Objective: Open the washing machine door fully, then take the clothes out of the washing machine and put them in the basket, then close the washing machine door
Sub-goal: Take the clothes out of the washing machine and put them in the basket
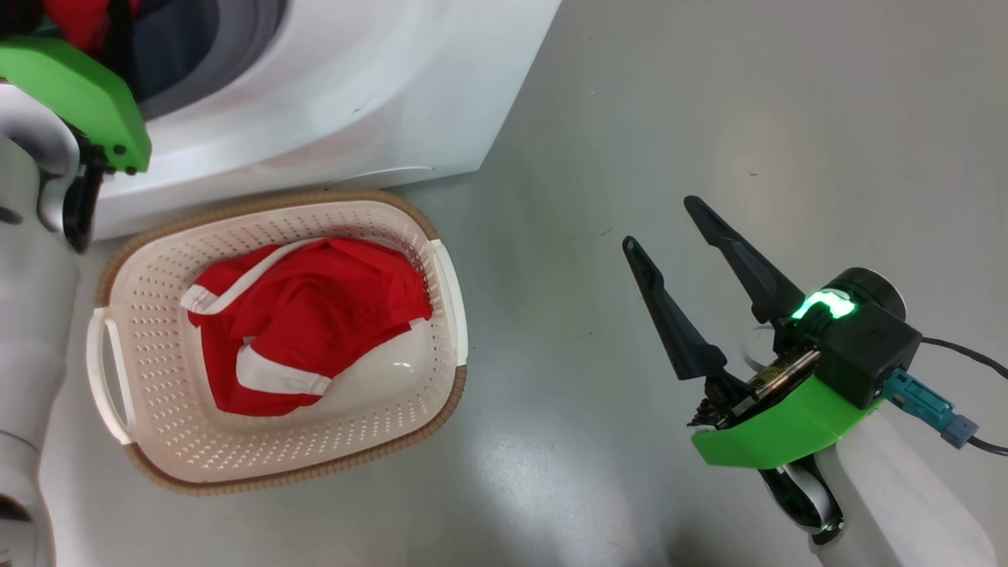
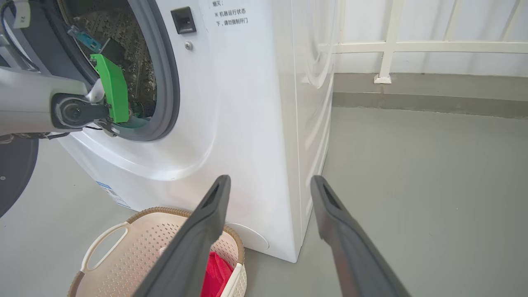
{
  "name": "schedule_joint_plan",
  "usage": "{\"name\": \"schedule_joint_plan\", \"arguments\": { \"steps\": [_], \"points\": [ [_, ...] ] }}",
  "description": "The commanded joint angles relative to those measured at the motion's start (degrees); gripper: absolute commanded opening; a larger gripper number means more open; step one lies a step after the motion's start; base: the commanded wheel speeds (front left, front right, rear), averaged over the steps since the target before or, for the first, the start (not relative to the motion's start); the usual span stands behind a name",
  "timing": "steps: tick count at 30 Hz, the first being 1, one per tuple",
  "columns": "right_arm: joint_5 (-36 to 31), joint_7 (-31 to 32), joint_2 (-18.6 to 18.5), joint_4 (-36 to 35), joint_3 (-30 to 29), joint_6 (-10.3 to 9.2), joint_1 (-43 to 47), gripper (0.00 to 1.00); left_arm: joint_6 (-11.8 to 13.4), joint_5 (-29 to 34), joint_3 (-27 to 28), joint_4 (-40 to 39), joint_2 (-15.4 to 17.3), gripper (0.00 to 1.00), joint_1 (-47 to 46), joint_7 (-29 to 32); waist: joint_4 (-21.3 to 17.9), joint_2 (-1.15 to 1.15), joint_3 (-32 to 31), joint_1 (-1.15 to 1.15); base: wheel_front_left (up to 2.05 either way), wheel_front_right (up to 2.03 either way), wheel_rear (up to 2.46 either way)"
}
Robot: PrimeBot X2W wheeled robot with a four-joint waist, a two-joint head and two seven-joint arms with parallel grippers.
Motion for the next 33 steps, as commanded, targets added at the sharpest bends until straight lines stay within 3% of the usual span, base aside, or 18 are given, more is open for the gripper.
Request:
{"name": "schedule_joint_plan", "arguments": {
  "steps": [1,18,25,33],
  "points": [
    [0.89,-0.36,0.17,-1.44,1.28,0.36,0.1,1.0,0.05,0.93,0.11,0.06,2.34,0.0,-1.05,0.16,0.0,0.0,-0.03,0.0,0.0,0.0,0.0],
    [0.65,-0.36,-0.83,-0.62,1.78,0.36,0.7,1.0,0.88,-0.12,0.8,-1.5,0.48,0.0,1.83,-7.05,3.84,0.0,-5.3,0.0,0.0,0.0,0.0],
    [0.52,-0.36,-1.32,-0.45,0.97,0.36,2.38,1.0,3.55,0.86,6.29,-17.19,1.62,0.0,10.36,-7.25,5.97,0.0,-8.96,0.0,0.0,0.0,0.0],
    [0.6,-0.36,-1.85,-0.19,0.66,0.36,4.1,1.0,5.63,4.68,12.13,-32.16,0.51,0.0,22.61,-7.26,7.82,0.0,-13.5,0.0,0.0,0.0,0.0]
  ]
}}
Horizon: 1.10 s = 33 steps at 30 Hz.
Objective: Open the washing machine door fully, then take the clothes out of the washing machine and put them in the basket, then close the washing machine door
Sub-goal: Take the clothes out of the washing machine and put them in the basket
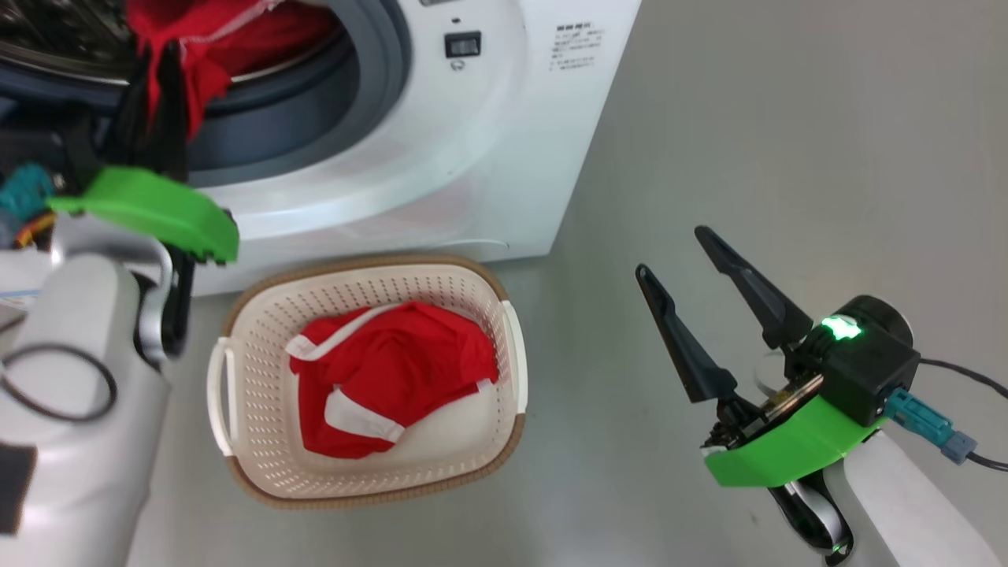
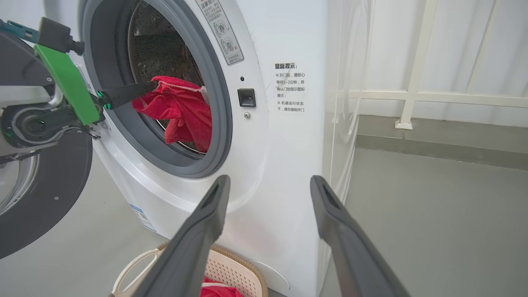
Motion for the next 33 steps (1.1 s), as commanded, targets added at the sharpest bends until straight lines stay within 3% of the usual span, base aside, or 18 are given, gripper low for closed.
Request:
{"name": "schedule_joint_plan", "arguments": {
  "steps": [1,14,23,33],
  "points": [
    [0.36,-0.36,-0.36,-1.08,0.83,0.36,1.55,1.0,0.54,0.87,2.14,-2.49,2.1,0.0,0.86,-0.68,1.32,0.0,-2.17,0.0,0.0,0.0,0.0],
    [0.55,-0.36,-0.81,-0.32,0.6,0.36,5.5,1.0,3.32,7.33,8.84,-23.48,-1.06,0.0,17.89,-0.68,3.02,0.0,-9.69,0.0,0.0,0.0,0.0],
    [0.82,-0.36,-0.89,-0.31,0.83,0.36,7.39,1.0,4.49,8.97,8.66,-33.15,-1.59,0.0,26.15,-0.59,2.92,0.0,-13.46,0.0,0.0,0.0,0.0],
    [0.75,-0.36,-0.66,-0.8,0.73,0.36,8.39,1.0,6.65,9.15,7.2,-44.06,-2.43,0.0,32.07,2.19,2.75,0.0,-12.91,0.0,0.0,0.0,0.0]
  ]
}}
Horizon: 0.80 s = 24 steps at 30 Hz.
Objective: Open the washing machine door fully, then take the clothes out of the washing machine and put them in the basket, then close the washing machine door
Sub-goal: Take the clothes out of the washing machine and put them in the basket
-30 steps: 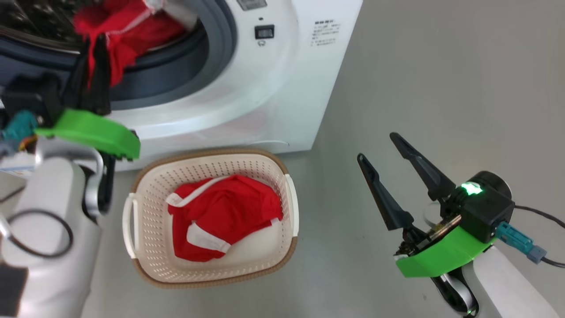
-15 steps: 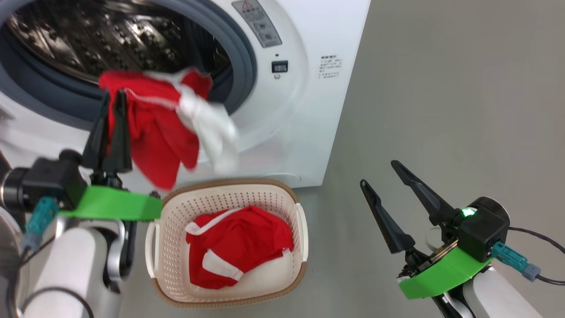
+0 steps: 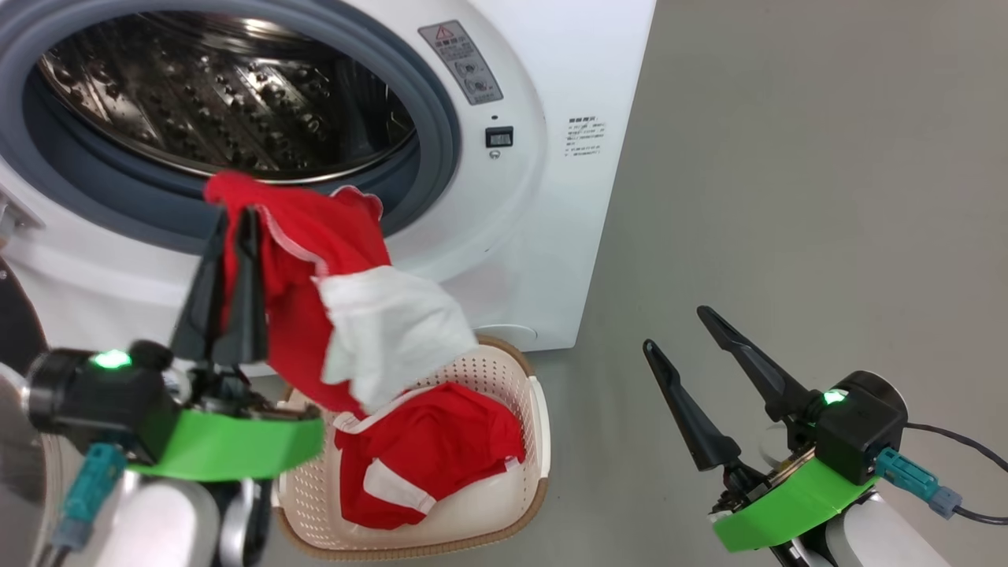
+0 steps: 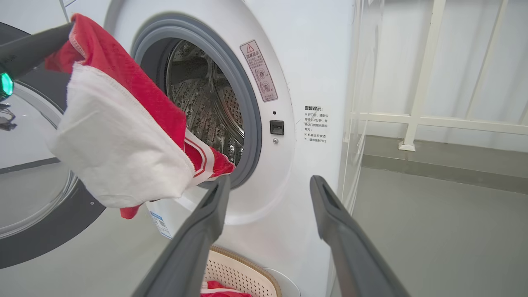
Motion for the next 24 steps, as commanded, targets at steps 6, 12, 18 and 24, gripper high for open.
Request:
{"name": "schedule_joint_plan", "arguments": {
  "steps": [6,12,18,24],
  "points": [
    [0.61,-0.37,-0.71,-1.73,1.03,0.36,-0.67,1.0,0.58,-1.35,-0.4,-0.72,-1.09,0.0,3.24,2.04,0.45,0.0,2.34,0.0,0.0,0.0,0.0],
    [0.23,-0.37,-0.69,-1.67,1.07,0.36,-2.09,1.0,-0.24,-3.6,-1.04,9.41,-2.9,0.0,1.53,2.0,1.08,0.0,5.56,0.0,0.0,0.0,0.0],
    [0.06,-0.37,-0.6,-1.57,1.5,0.36,-3.46,1.0,-1.32,-4.98,-1.41,18.96,-4.16,0.0,-1.63,1.43,1.01,0.0,8.32,0.0,0.0,0.0,0.0],
    [-1.22,-0.37,-0.82,-1.39,1.42,0.36,-5.04,1.0,-2.61,-6.56,-1.4,29.74,-5.29,0.0,-6.6,0.61,0.68,0.0,11.74,0.0,0.0,0.0,0.0]
  ]
}}
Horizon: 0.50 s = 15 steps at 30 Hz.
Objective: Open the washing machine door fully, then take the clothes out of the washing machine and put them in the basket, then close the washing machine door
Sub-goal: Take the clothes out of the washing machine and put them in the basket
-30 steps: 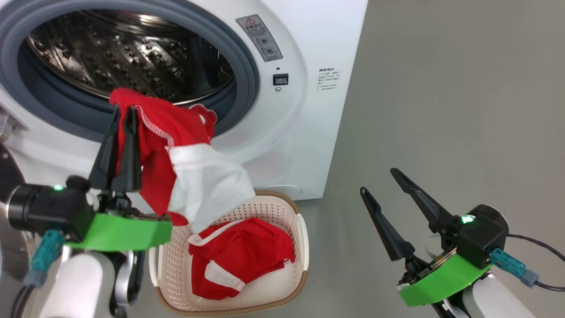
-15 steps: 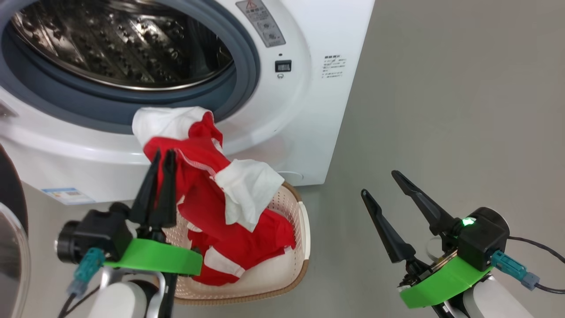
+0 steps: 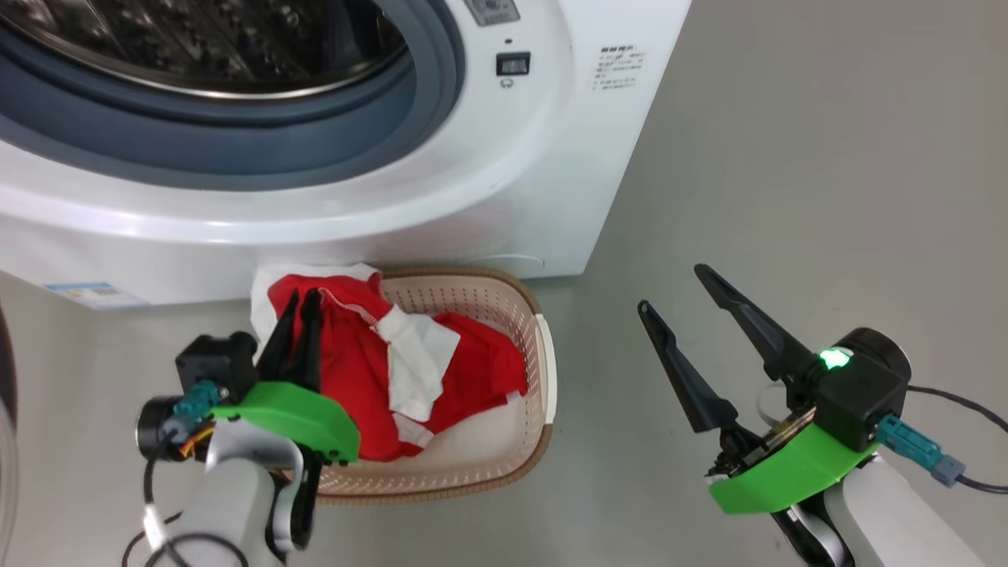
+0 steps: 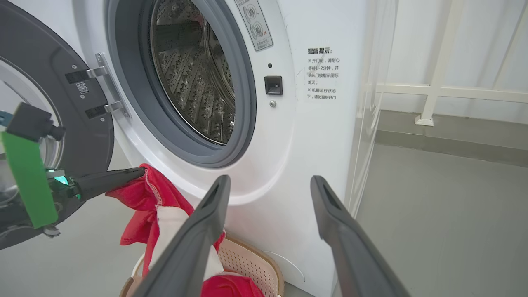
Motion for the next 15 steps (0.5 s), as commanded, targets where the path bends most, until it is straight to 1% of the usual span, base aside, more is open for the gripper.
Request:
{"name": "schedule_joint_plan", "arguments": {
  "steps": [1,5,6,8,10,12,15],
  "points": [
    [-0.16,-0.36,-0.46,-1.31,1.08,0.36,-0.79,1.0,-0.63,-0.58,1.84,1.0,0.72,0.0,-2.24,-0.82,-0.33,0.0,2.16,0.0,0.0,0.0,0.0],
    [-0.17,-0.36,-0.2,-1.39,1.39,0.36,-1.79,1.0,-2.66,-2.27,1.52,9.79,-0.12,0.0,-5.7,-0.48,-0.9,0.0,4.12,0.0,0.0,0.0,0.0],
    [-0.16,-0.36,-0.16,-1.37,1.51,0.36,-2.03,1.0,-3.4,-2.67,1.29,11.86,-0.35,0.0,-6.59,-0.37,-1.07,0.0,4.53,0.0,0.0,0.0,0.0],
    [-0.11,-0.36,-0.07,-1.29,1.78,0.36,-2.52,1.0,-5.67,-3.96,0.85,15.92,-0.84,0.0,-8.3,0.23,-1.46,0.0,5.33,0.0,0.0,0.0,0.0],
    [-0.09,-0.36,0.03,-1.27,2.1,0.36,-3.03,1.0,-6.92,-4.75,0.46,19.59,-1.19,0.0,-10.0,0.67,-1.95,0.0,6.03,0.0,0.0,0.0,0.0],
    [-0.01,-0.36,0.16,-1.31,2.2,0.36,-3.44,1.0,-7.83,-5.64,0.35,22.9,-1.47,0.0,-11.63,0.79,-2.48,0.0,6.74,0.0,0.0,0.0,0.0],
    [0.02,-0.36,0.31,-1.42,2.34,0.36,-3.97,1.0,-8.52,-5.69,-0.2,27.62,-1.56,0.0,-14.06,0.43,-3.24,0.0,7.96,0.0,0.0,0.0,0.0]
  ]
}}
